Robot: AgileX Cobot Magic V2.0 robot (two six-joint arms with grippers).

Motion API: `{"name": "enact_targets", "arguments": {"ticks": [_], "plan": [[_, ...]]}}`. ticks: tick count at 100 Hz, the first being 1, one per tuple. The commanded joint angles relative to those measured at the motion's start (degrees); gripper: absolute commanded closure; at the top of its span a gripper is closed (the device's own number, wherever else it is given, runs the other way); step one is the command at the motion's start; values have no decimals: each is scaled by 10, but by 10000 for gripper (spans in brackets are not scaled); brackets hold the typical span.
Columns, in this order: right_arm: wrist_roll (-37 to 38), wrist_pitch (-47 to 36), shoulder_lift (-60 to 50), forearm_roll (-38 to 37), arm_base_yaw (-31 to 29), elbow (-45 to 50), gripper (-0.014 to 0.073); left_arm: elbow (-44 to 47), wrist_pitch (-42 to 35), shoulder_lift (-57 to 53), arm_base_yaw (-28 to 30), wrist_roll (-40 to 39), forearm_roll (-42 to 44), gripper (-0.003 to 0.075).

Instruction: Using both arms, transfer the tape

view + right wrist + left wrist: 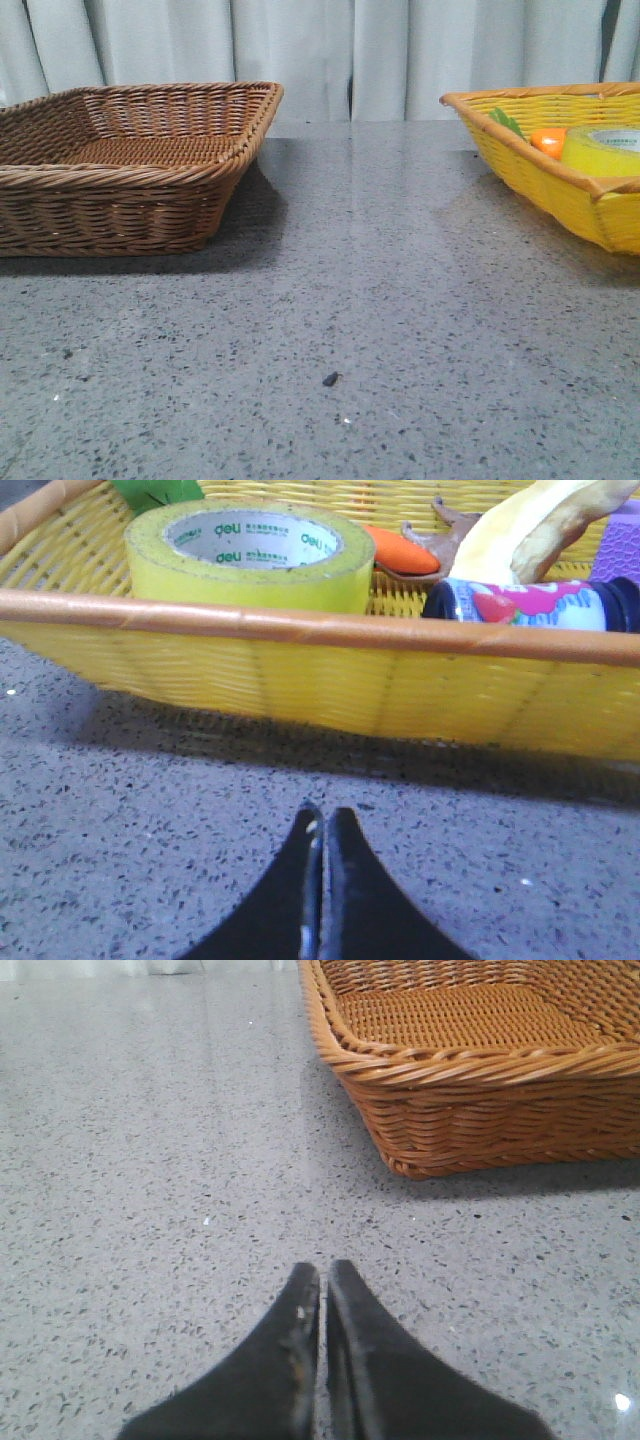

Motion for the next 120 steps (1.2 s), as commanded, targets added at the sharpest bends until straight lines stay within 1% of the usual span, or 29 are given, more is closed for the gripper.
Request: {"name": "enact_targets", "arguments": {"ticks": [1, 43, 75, 89, 96, 120], "plan": [[0, -8, -10, 0, 0, 12, 668, 6, -36, -17, 2, -4, 0, 741], [0, -14, -10, 0, 0, 12, 668, 6, -36, -17, 2, -4, 0, 741], [0, -10, -10, 0, 0, 12, 668, 6, -45, -17, 2, -4, -33, 741], [0, -12, -10, 0, 0, 12, 668, 6, -64, -17, 2, -4, -56, 741], [0, -24, -10, 0, 0, 12, 668, 6, -77, -17, 2, -4, -74, 741], [0, -114, -10, 0, 0, 12, 668, 6, -119, -17, 2, -4, -76, 741]]}}
